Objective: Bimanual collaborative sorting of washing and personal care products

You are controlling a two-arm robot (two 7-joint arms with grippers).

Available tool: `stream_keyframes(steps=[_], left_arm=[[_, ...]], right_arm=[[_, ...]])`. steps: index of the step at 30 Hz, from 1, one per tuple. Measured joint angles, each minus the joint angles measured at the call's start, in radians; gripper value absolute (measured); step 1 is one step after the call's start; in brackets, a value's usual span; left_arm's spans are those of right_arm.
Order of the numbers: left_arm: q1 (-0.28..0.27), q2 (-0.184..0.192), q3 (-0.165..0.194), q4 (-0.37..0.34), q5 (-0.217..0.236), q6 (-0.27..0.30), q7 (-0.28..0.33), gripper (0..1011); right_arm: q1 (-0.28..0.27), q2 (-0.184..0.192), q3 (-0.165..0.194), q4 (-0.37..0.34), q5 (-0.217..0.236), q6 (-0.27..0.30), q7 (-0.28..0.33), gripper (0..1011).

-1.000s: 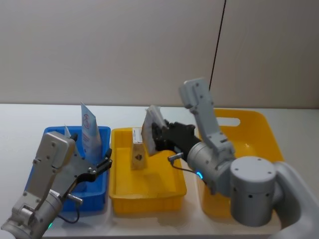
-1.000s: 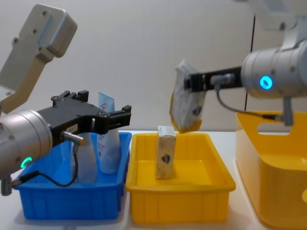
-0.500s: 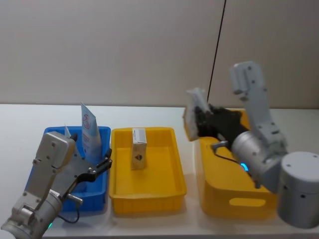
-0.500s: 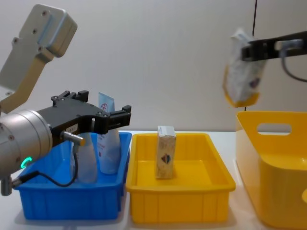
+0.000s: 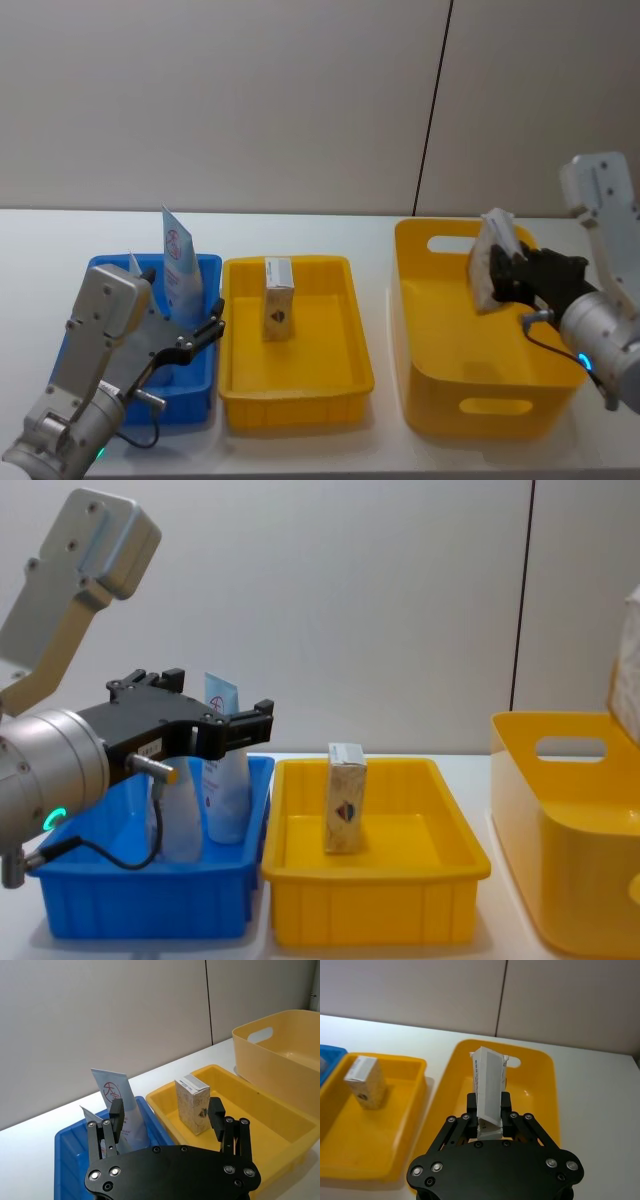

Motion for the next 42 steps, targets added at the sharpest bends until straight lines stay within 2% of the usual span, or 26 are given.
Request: stream_keyframes(steps=[5, 12, 23, 31, 34, 42], left_arm=[[0.000, 0.000, 0.000, 0.000, 0.000, 0.000, 0.000, 1001], [0.000, 0.000, 0.000, 0.000, 0.000, 0.000, 0.000, 1001], [0.000, 0.000, 0.000, 0.000, 0.000, 0.000, 0.000, 1001], [0.000, 0.000, 0.000, 0.000, 0.000, 0.000, 0.000, 1001], [0.000, 0.000, 0.000, 0.000, 0.000, 0.000, 0.000, 1001], [0.000, 0.000, 0.000, 0.000, 0.000, 0.000, 0.000, 1001]], right_arm=[[-0.004, 0.015, 0.029, 0.021, 0.001, 0.005, 0.003, 226], [0.014, 0.020, 0.048, 0.064, 0.007, -0.005, 0.021, 226], [0.063, 0.005, 0.039, 0.154, 0.015, -0.047, 0.058, 226], [0.082, -0.003, 0.033, 0.187, 0.017, -0.064, 0.071, 226], [0.086, -0.004, 0.031, 0.195, 0.017, -0.069, 0.074, 284], [0.095, -0.007, 0.028, 0.210, 0.018, -0.077, 0.080, 562]])
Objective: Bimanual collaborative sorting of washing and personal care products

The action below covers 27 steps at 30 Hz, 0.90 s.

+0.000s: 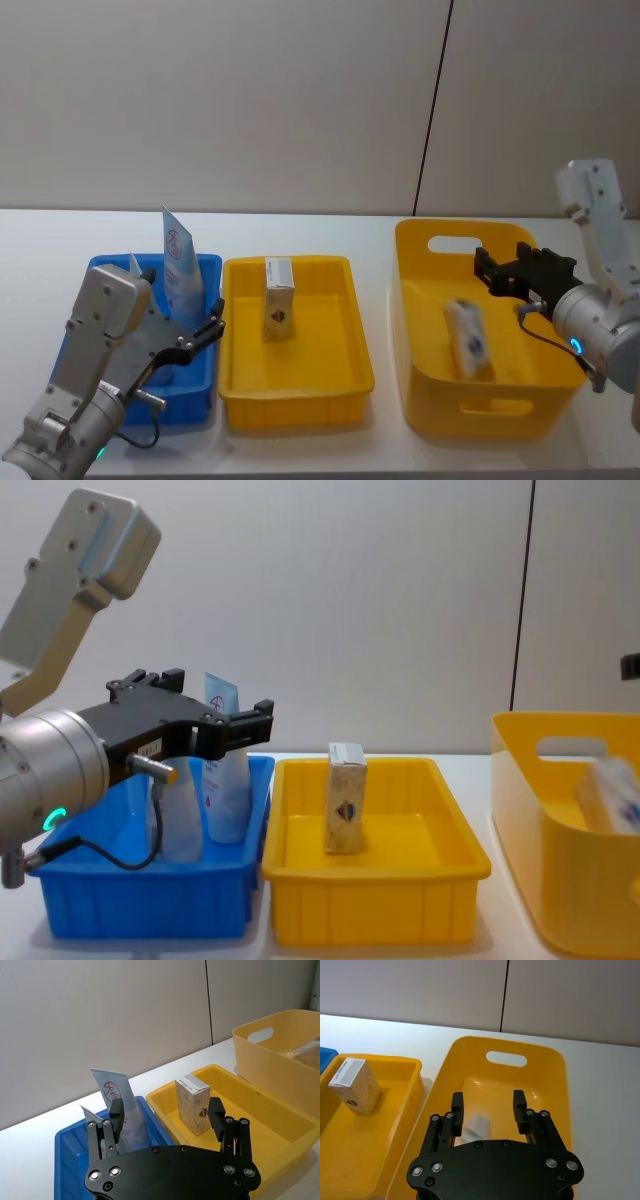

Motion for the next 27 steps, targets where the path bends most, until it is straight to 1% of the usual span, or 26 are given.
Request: stream_keyframes(steps=[4, 6, 7, 9, 10, 13, 14, 19, 27], left_arm=[[0.000, 0.000, 0.000, 0.000, 0.000, 0.000, 0.000, 1001], [0.000, 0.000, 0.000, 0.000, 0.000, 0.000, 0.000, 1001], [0.000, 0.000, 0.000, 0.000, 0.000, 0.000, 0.000, 1001], [0.000, 0.000, 0.000, 0.000, 0.000, 0.000, 0.000, 1001], [0.000, 0.000, 0.000, 0.000, 0.000, 0.000, 0.000, 1001], [0.000, 0.000, 0.000, 0.000, 0.000, 0.000, 0.000, 1001], [0.000, -0.001, -0.001, 0.000, 0.000, 0.001, 0.000, 1001], [0.002, -0.002, -0.003, 0.000, 0.002, 0.010, 0.004, 1001], [0.009, -0.010, -0.010, 0.005, 0.019, 0.044, 0.032, 1001]], right_arm=[[0.002, -0.001, -0.001, 0.004, 0.000, -0.002, 0.001, 703], [0.003, -0.001, -0.001, 0.006, 0.000, -0.003, 0.002, 747], [0.004, -0.001, -0.002, 0.007, 0.000, -0.003, 0.002, 805], [0.004, -0.002, -0.002, 0.008, 0.000, -0.004, 0.003, 845], [0.005, -0.002, -0.002, 0.009, 0.000, -0.004, 0.003, 900], [0.005, -0.002, -0.002, 0.010, 0.000, -0.004, 0.004, 946], [0.006, -0.002, -0.002, 0.011, 0.000, -0.005, 0.004, 990], [0.006, -0.002, -0.003, 0.013, 0.000, -0.006, 0.004, 1004], [0.007, -0.003, -0.003, 0.014, 0.000, -0.007, 0.005, 1004]])
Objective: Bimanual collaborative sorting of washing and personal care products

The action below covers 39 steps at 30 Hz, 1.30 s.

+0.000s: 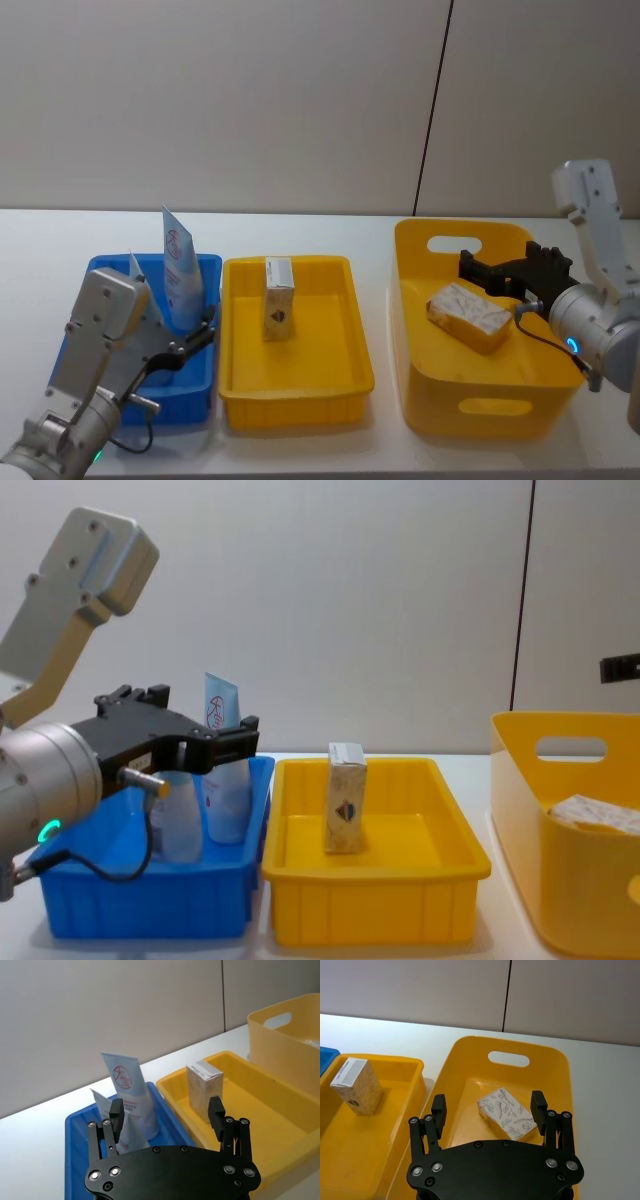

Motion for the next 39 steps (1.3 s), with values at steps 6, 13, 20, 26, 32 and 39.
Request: stream_keyframes(steps=[6, 13, 20, 26, 32, 39], left_arm=[[-0.003, -0.012, -0.008, 0.027, 0.013, 0.016, 0.022, 1001], [-0.016, -0.031, -0.018, 0.068, 0.017, 0.019, 0.034, 1001], [-0.038, -0.064, -0.036, 0.128, 0.005, 0.012, 0.039, 1001], [-0.062, -0.096, -0.052, 0.183, -0.013, 0.003, 0.040, 1001], [-0.086, -0.125, -0.062, 0.234, -0.026, -0.006, 0.040, 1001], [-0.117, -0.162, -0.070, 0.296, -0.035, -0.021, 0.039, 1001]], right_arm=[[0.000, 0.000, 0.000, 0.001, 0.000, 0.000, 0.000, 1004], [0.001, 0.000, 0.000, 0.001, 0.000, 0.000, 0.000, 1004], [0.001, 0.000, 0.000, 0.002, 0.000, 0.000, 0.000, 1004], [0.001, 0.000, 0.000, 0.002, 0.000, 0.000, 0.000, 1004], [0.001, 0.000, 0.000, 0.002, 0.000, 0.000, 0.000, 1004], [0.001, 0.000, 0.000, 0.001, 0.000, 0.000, 0.000, 1004]])
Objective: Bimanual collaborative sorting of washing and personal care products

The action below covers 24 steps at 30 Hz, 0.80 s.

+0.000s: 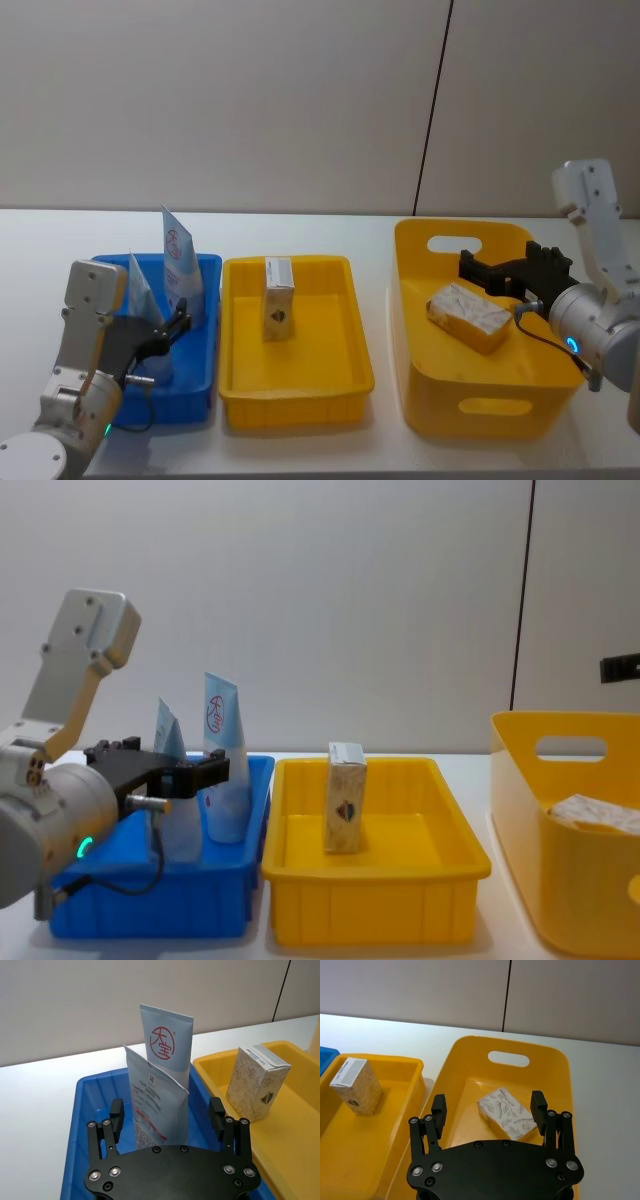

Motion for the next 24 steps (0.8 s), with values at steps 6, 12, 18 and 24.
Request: stream_keyframes(steps=[6, 12, 18, 24], left_arm=[[-0.015, -0.019, -0.004, 0.035, 0.000, -0.015, 0.000, 1001], [-0.027, -0.034, -0.005, 0.061, 0.002, -0.026, 0.000, 1001], [-0.034, -0.043, -0.007, 0.078, 0.004, -0.034, 0.000, 919], [-0.038, -0.049, -0.008, 0.087, 0.006, -0.038, 0.000, 747]], right_arm=[[0.000, 0.000, 0.000, 0.000, 0.000, 0.000, 0.000, 1004], [0.000, 0.000, 0.000, 0.000, 0.000, 0.000, 0.000, 1004], [0.000, 0.000, 0.000, 0.000, 0.000, 0.000, 0.000, 1004], [0.000, 0.000, 0.000, 0.000, 0.000, 0.000, 0.000, 1004]])
